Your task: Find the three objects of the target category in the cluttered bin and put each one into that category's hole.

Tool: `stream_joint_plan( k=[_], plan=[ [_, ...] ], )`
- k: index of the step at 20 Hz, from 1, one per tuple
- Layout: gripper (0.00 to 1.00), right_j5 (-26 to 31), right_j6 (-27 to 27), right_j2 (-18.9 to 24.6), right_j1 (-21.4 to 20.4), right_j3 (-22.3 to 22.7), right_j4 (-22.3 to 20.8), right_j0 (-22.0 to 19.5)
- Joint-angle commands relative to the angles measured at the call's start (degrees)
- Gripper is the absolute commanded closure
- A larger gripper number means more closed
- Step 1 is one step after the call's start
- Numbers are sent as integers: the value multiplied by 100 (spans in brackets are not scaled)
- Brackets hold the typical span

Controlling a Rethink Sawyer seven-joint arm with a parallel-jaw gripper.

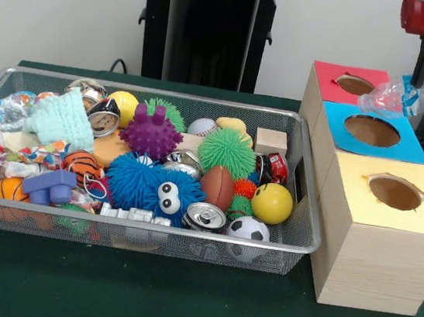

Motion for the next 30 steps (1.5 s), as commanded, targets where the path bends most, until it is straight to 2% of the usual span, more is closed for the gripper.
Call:
stream_joint_plan(
  k=[1, 13, 14, 30],
  plan=[
    [100, 12, 1253, -2, 179, 302, 154, -71],
    [100, -156, 1130, 72, 236, 326, 150, -161],
    [0, -108, 1109, 52, 257, 279, 133, -167],
    [0, 206, 1206, -154, 250, 90, 93, -11]
  ],
)
